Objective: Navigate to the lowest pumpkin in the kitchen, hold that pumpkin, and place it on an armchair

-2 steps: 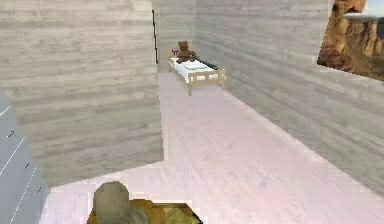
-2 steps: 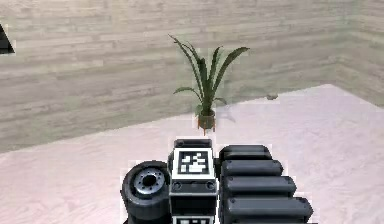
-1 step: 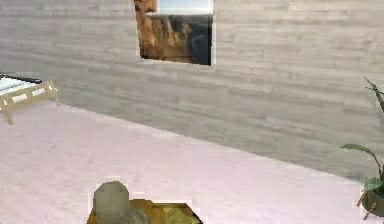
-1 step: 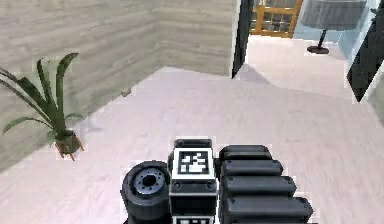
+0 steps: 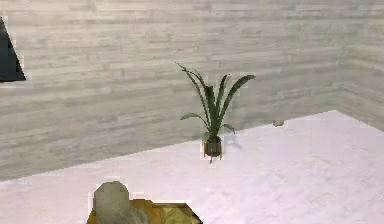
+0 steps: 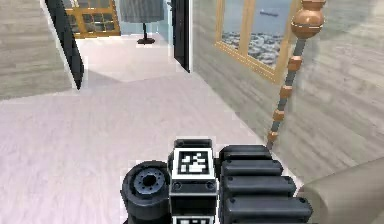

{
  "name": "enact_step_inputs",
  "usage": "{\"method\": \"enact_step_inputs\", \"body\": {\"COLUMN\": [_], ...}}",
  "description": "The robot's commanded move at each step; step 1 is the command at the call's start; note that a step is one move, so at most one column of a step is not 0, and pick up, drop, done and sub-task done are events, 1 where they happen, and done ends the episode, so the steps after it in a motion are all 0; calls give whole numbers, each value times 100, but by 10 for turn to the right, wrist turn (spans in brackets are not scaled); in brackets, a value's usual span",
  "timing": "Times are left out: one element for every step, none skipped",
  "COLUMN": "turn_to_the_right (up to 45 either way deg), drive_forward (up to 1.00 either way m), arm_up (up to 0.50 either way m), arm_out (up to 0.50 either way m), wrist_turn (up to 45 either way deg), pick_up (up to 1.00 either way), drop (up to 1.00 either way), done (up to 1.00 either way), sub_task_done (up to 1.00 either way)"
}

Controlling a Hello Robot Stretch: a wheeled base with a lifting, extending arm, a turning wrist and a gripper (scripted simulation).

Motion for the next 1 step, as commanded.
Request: {"method": "enact_step_inputs", "body": {"turn_to_the_right": [150], "drive_forward": [0], "arm_up": [0], "arm_out": [0], "wrist_turn": [0], "pick_up": [0], "drop": [0], "done": [0], "sub_task_done": [0]}}
